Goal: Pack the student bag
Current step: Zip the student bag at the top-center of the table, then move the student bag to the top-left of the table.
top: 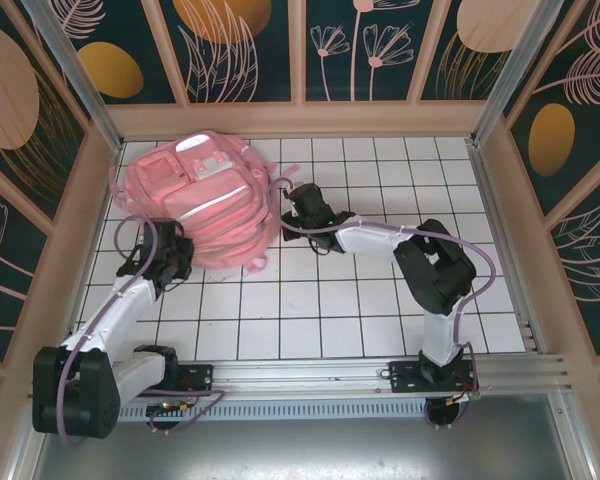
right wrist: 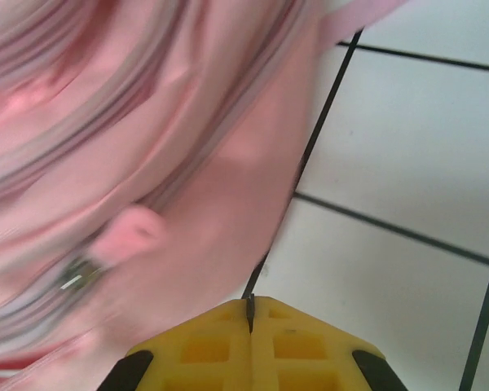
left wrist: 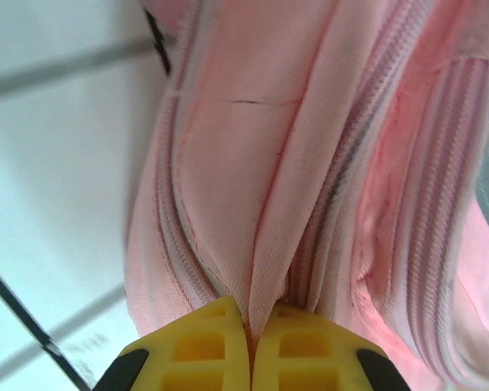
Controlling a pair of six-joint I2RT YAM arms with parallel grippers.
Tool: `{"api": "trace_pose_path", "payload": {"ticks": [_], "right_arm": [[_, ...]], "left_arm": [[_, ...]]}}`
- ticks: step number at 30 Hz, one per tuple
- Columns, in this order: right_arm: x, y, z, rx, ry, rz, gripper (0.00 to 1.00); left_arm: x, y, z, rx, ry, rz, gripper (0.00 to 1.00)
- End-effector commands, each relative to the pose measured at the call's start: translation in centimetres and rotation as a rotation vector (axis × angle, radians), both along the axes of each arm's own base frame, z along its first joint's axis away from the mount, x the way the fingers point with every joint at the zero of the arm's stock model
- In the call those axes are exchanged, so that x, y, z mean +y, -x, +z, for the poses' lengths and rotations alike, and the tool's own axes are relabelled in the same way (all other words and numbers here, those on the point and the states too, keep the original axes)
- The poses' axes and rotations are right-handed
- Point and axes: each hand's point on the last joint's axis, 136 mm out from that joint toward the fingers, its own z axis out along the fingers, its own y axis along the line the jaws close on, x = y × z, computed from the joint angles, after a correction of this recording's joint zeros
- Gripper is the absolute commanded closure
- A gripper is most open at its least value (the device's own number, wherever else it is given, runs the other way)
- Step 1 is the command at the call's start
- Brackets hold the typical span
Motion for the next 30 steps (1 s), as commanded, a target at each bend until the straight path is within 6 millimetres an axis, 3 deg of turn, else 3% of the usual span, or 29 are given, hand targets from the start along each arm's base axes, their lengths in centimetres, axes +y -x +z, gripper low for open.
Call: {"api": "trace_pose_path", "payload": {"ticks": [1, 4, 6, 9, 11, 15, 18, 20, 25, 28, 30], "right_arm": [[0.1, -1.5, -0.4, -0.013, 0.033, -0.009, 1.0], [1.5, -1.2, -0.3, -0.015, 0.029, 0.027, 1.0], [2.3, -0.7, -0.3, -0.017, 0.029, 0.044, 1.0], [2.8, 0.0, -0.6, -0.003, 0.02, 0.052, 1.0], [2.7, 0.2, -0.8, 0.004, 0.013, 0.05, 1.0], [2.7, -0.6, -0.4, 0.009, -0.01, 0.037, 1.0], [2.7, -2.1, 0.5, 0.041, -0.085, 0.017, 0.7], [2.9, -3.5, 1.5, 0.076, -0.165, 0.011, 0.61], [5.2, -6.8, 3.7, 0.113, -0.279, 0.047, 0.44], [7.3, -8.4, 4.3, 0.139, -0.317, 0.089, 0.44], [8.5, -9.3, 3.6, 0.172, -0.32, 0.099, 0.47]], "left_arm": [[4.7, 0.9, -0.4, 0.111, -0.186, 0.018, 1.0], [6.4, 0.4, -0.1, 0.14, -0.224, 0.013, 1.0], [6.2, -0.6, 0.9, 0.116, -0.238, -0.027, 0.99], [4.9, -1.4, 1.7, 0.066, -0.194, -0.088, 0.6], [4.3, -1.4, 2.2, 0.045, -0.168, -0.114, 0.53], [4.2, -1.0, 4.1, 0.016, -0.184, -0.13, 0.51], [4.3, -1.0, 5.4, 0.006, -0.217, -0.153, 0.49], [4.6, -1.0, 5.7, 0.01, -0.245, -0.158, 0.49], [4.4, -0.6, 4.1, 0.048, -0.245, -0.191, 0.49], [4.6, 0.2, 2.6, 0.093, -0.255, -0.194, 0.49], [4.9, 0.7, 1.6, 0.127, -0.271, -0.193, 0.49]]}}
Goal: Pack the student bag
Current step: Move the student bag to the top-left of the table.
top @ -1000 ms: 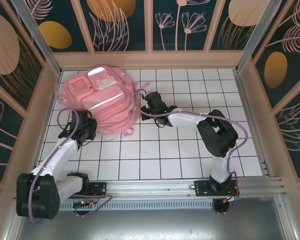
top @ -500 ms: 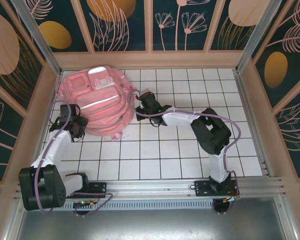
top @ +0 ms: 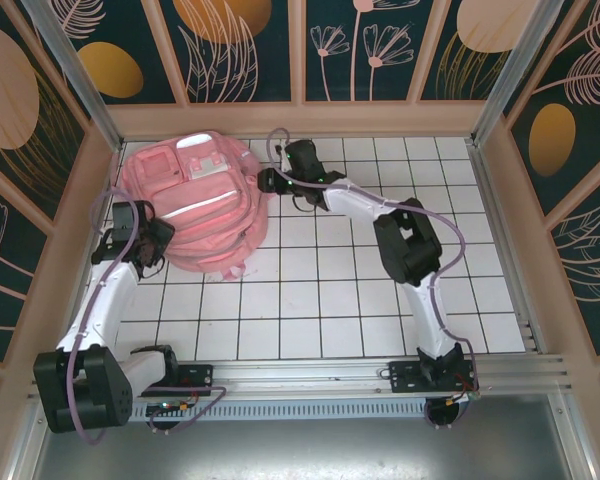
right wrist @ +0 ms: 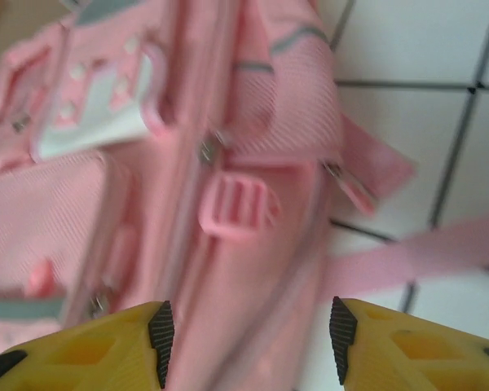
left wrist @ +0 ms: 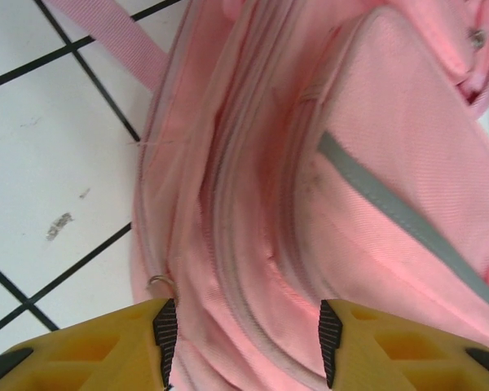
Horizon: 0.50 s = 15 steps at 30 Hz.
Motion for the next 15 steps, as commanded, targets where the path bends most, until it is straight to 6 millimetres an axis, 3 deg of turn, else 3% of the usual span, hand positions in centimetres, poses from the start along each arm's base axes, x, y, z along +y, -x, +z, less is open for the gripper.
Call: {"api": "trace_pose_path", "payload": {"ticks": [1, 6, 14, 15], "right_arm": [[2.7, 0.6, -1.3, 0.113, -0.032, 0.078, 0.49], [4.5, 1.0, -3.5, 0.205, -0.069, 0.125, 0.47], [7.0, 3.6, -6.3, 0.301, -0.093, 0.215, 0.5], [7.1, 3.9, -6.5, 0.306, -0.092, 0.223, 0.57]], "left_arm": [[0.4, 1.6, -2.4, 0.092, -0.041, -0.015, 0.5], [0.3, 2.1, -3.9, 0.11, -0.04, -0.022, 0.5], [-0.2, 2.4, -6.5, 0.138, -0.016, -0.047, 0.5], [-0.2, 2.4, -6.7, 0.14, -0.018, -0.049, 0.5]]}}
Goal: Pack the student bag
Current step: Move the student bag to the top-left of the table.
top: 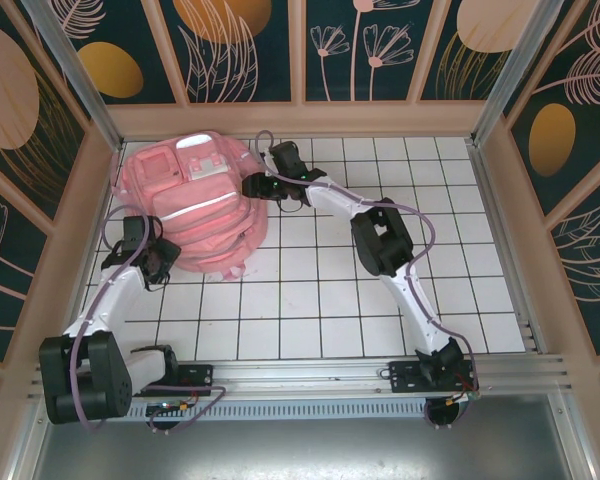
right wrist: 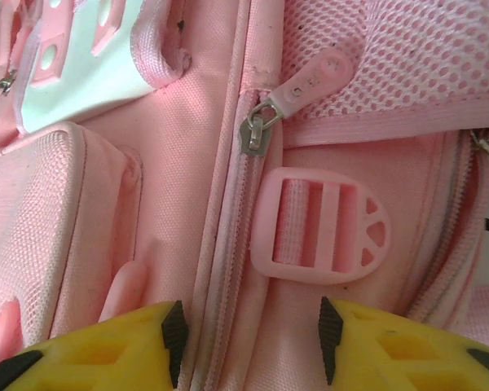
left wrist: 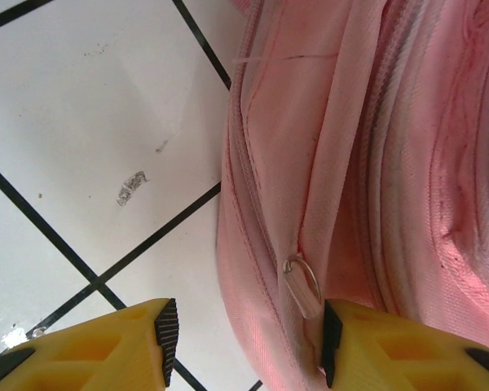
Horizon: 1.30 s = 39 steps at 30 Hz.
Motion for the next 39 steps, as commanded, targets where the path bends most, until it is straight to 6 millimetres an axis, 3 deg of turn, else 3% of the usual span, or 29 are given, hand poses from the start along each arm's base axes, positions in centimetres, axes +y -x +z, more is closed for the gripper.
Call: {"api": "trace_pose_path", "payload": {"ticks": [1, 3, 7, 12, 17, 22, 27, 32, 35, 39], "right_arm": [[2.3, 3.4, -1.5, 0.096, -0.018, 0.096, 0.73], [2.1, 3.5, -1.3, 0.095, -0.024, 0.088, 1.0], [0.2, 3.0, 0.3, 0.051, -0.022, 0.022, 1.0], [-4.1, 3.6, 1.5, 0.022, -0.012, -0.069, 1.0], [-7.1, 5.9, -0.5, 0.053, 0.067, -0.093, 1.0], [-9.1, 7.3, -1.1, 0.048, 0.111, -0.135, 1.0], [-9.9, 7.1, -0.4, 0.018, 0.131, -0.164, 1.0], [-10.1, 6.9, 0.2, 0.0, 0.132, -0.176, 0.92], [-10.0, 6.9, 0.4, -0.001, 0.13, -0.174, 0.87], [-10.3, 6.9, 0.9, -0.012, 0.127, -0.178, 0.77]], "left_arm": [[0.0, 0.1, -1.4, 0.015, -0.013, -0.027, 0.5], [0.1, -0.4, -1.9, 0.014, -0.024, -0.04, 0.5], [0.3, -2.2, -2.5, 0.007, -0.048, -0.069, 0.53], [0.6, -5.4, -2.5, -0.015, -0.065, -0.092, 0.55], [1.9, -8.4, -1.7, -0.019, -0.142, -0.096, 0.55], [3.8, -9.4, -1.0, 0.042, -0.256, -0.095, 0.55], [3.4, -8.9, 1.8, 0.0, -0.243, -0.104, 0.52], [1.4, -9.1, 5.9, -0.088, -0.251, -0.16, 0.52], [-1.1, -11.5, 9.8, -0.154, -0.3, -0.241, 0.52], [-5.4, -15.5, 12.3, -0.22, -0.319, -0.378, 0.52]]}}
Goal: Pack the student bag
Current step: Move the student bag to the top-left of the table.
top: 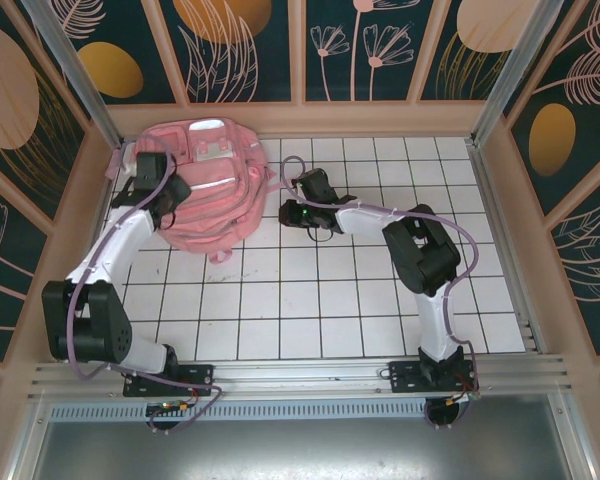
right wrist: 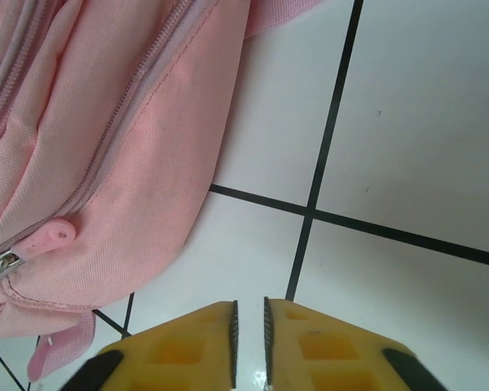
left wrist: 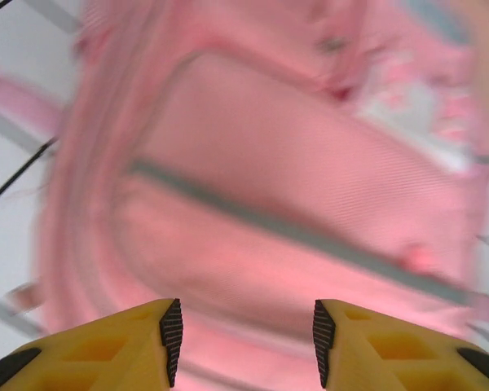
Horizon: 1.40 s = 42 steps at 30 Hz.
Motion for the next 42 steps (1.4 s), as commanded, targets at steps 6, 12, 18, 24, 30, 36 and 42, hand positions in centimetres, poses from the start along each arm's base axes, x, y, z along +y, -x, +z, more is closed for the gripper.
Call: {"api": "trace_pose_path", "payload": {"ticks": [6, 12, 18, 24, 30, 36, 42], "right_arm": [[-1.0, 0.4, 3.4, -0.063, -0.02, -0.022, 0.65], [-1.8, 0.7, 4.1, -0.072, -0.022, -0.045, 0.61], [-1.8, 0.9, 4.5, -0.074, -0.037, -0.054, 0.6], [-1.2, 1.1, 5.0, -0.086, -0.048, -0.032, 0.61], [-0.6, 1.1, 5.5, -0.121, -0.046, -0.005, 0.6], [0.3, 1.7, 5.9, -0.147, -0.081, 0.053, 0.6], [4.5, 4.7, 6.7, -0.244, -0.097, 0.228, 0.53]], "left_arm": [[-8.5, -8.3, 0.2, 0.018, -0.139, -0.285, 0.54], [-10.1, -12.0, -5.0, 0.195, -0.282, -0.315, 0.54], [-10.2, -13.0, -9.0, 0.327, -0.44, -0.322, 0.46], [-10.0, -12.2, -11.4, 0.408, -0.506, -0.322, 0.95], [-12.9, -10.0, -9.0, 0.299, -0.343, -0.4, 1.0], [-15.2, -6.5, -5.5, 0.197, -0.185, -0.444, 1.0], [-14.6, -5.4, -4.2, 0.173, -0.181, -0.425, 1.0]]}}
